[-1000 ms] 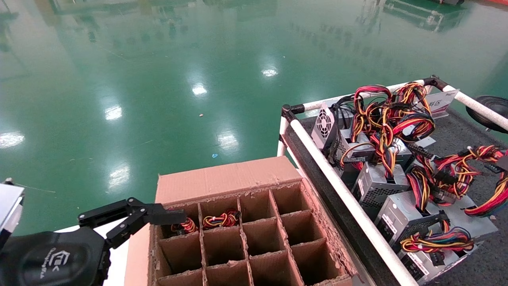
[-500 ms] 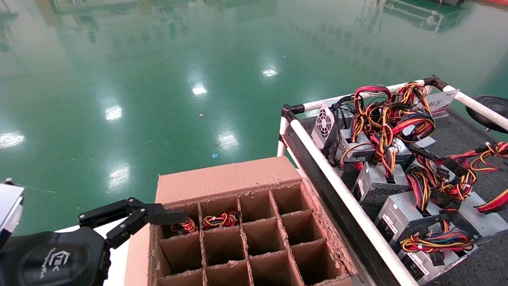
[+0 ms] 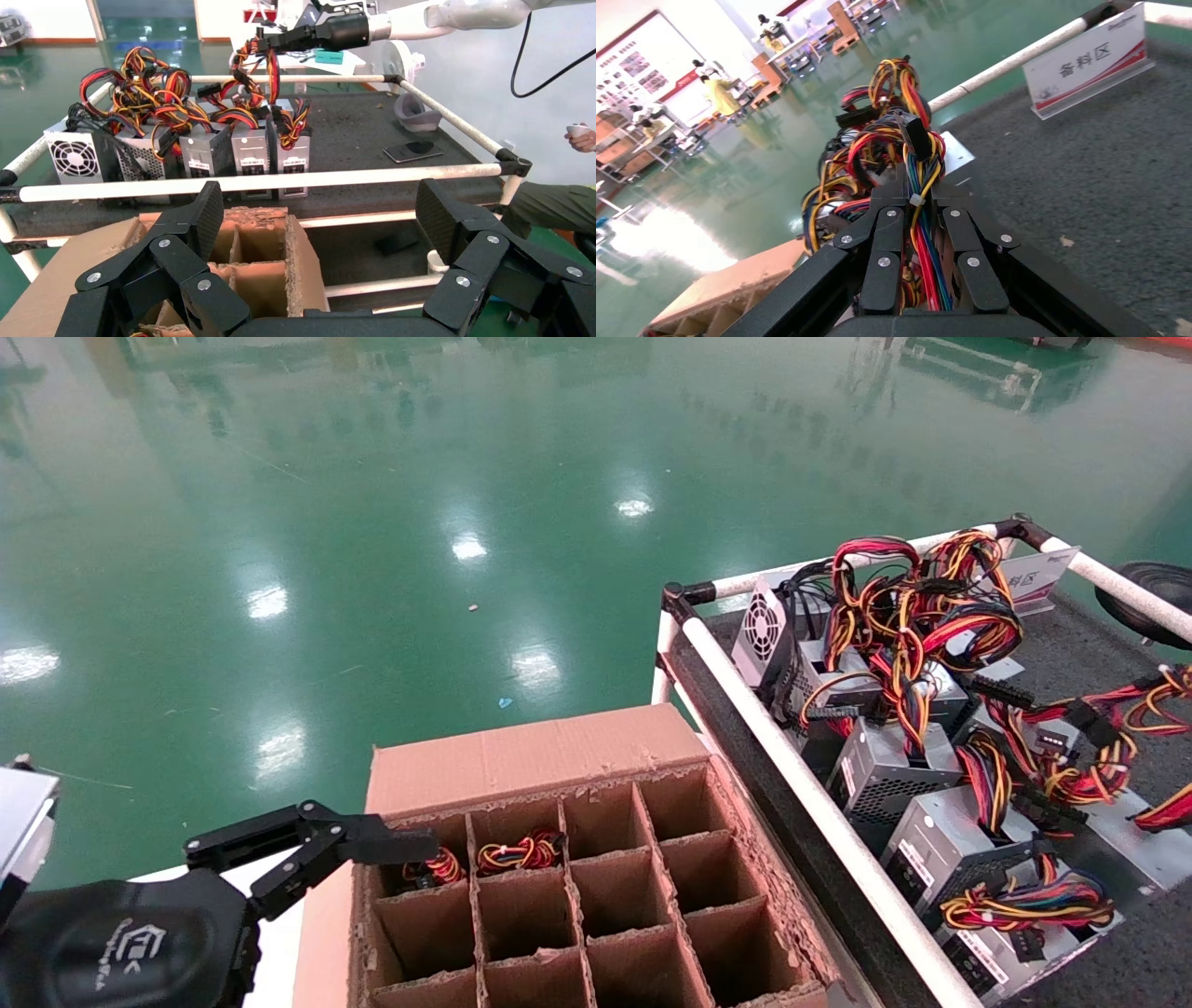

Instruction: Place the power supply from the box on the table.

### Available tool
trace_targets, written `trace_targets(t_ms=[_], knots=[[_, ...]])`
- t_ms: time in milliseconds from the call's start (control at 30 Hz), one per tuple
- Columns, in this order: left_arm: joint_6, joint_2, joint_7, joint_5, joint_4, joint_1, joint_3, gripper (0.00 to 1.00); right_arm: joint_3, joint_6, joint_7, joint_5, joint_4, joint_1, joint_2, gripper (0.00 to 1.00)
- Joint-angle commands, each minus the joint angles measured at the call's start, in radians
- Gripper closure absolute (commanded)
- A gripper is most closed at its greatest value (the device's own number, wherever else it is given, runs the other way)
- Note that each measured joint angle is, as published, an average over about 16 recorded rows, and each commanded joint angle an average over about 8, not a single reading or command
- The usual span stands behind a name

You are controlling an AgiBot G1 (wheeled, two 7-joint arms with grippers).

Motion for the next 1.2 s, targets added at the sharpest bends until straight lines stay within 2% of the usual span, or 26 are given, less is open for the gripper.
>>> trace_targets(t_ms=[33,233,300,1200], knots=[[0.000,0.000,0.000,0.000,0.000,0.000,0.000,0.00,0.000,0.004,-0.004,-0.001,-0.005,0.004,0.001,0.91],[0.000,0.000,0.000,0.000,0.000,0.000,0.000,0.00,-0.008,0.017,-0.030,-0.012,-0.008,0.008,0.001,0.18],[0.000,0.000,0.000,0.000,0.000,0.000,0.000,0.00,-0.010,0.020,-0.037,-0.016,-0.007,0.009,0.001,0.01],[0.000,0.000,0.000,0.000,0.001,0.000,0.000,0.00,-0.007,0.027,-0.025,-0.011,0.012,0.031,-0.003,0.00]])
